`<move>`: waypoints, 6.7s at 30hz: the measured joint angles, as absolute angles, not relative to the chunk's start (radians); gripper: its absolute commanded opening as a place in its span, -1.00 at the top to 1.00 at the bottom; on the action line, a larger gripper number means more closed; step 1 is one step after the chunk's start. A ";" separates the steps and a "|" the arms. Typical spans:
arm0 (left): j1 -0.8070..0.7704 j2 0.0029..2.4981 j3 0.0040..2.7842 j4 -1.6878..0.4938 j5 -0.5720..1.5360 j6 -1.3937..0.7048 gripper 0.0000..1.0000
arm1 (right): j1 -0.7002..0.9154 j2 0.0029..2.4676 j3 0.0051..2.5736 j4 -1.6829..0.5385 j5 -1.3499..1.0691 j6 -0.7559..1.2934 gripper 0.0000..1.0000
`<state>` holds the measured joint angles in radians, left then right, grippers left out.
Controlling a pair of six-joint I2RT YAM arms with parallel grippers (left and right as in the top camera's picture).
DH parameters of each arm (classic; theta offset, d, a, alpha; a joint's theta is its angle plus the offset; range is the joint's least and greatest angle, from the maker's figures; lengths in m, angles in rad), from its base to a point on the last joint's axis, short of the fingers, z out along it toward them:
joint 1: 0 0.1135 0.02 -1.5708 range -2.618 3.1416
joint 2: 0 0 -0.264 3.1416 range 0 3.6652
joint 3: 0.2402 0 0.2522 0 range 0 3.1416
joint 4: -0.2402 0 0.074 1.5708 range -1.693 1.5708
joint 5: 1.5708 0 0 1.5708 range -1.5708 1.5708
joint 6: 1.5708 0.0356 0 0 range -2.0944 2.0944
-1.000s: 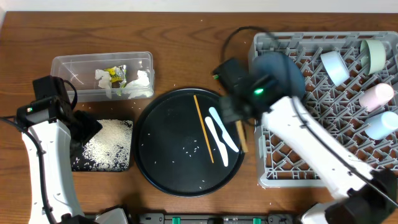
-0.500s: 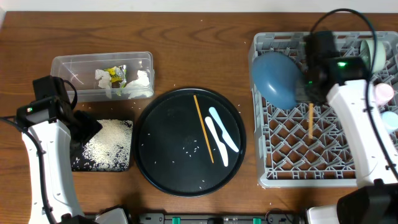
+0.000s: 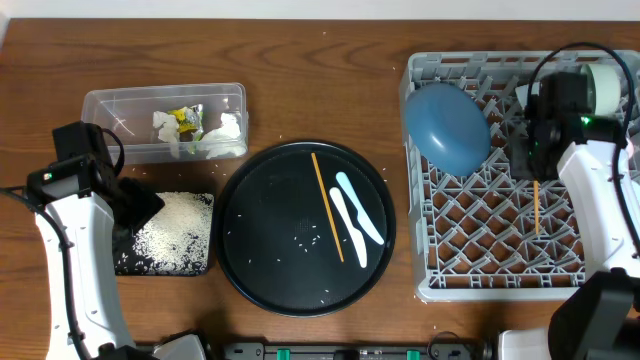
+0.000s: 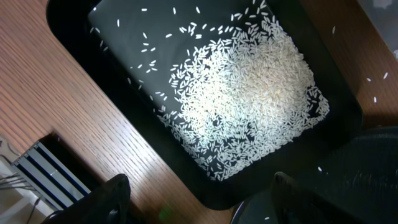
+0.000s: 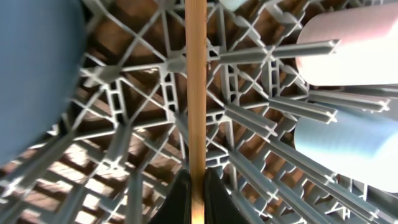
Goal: Sort waste into correct bins and load items into the dishwasher rack
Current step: 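Carry the chopstick to the rack and insert it upright, then release the chopstick and move the right gripper back toward the round tray, then grasp the second chopstick on the round tray with the right gripper, then carry the chopstick to the rack and insert it beside the first, then release the chopstick and move the right gripper back to the round tray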
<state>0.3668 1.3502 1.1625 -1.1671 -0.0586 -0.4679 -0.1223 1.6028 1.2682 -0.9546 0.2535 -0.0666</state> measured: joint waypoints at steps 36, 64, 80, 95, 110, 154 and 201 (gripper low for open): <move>0.367 1.350 1.163 -1.170 -0.059 -0.468 -0.47 | 0.197 1.460 1.412 -0.983 -0.195 -0.045 -0.14; 0.367 1.350 1.163 -1.170 -0.059 -0.468 -0.47 | 0.801 2.046 1.404 -0.757 -0.044 0.376 -0.10; 0.367 1.350 1.163 -1.169 -0.059 -0.468 -0.47 | 0.805 2.060 1.404 -0.759 0.012 0.414 0.97; 0.367 1.350 1.163 -1.170 -0.059 -0.468 -0.47 | 0.813 2.057 1.457 -0.898 0.009 0.413 0.98; 0.367 1.350 1.163 -1.170 -0.058 -0.468 -0.47 | 0.583 1.716 1.559 -1.070 0.171 0.340 0.97; 0.367 1.350 1.163 -1.168 -0.059 -0.468 -0.47 | -0.121 1.673 1.250 -0.973 0.266 -0.017 0.98; 0.367 1.350 1.163 -1.167 -0.059 -0.468 -0.47 | 0.349 1.483 1.357 -0.974 -0.223 -0.057 -0.18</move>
<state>0.3668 1.3502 1.1625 -1.1671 -0.0586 -0.4683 0.3492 1.4834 1.3567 -0.9737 -0.2230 -0.0570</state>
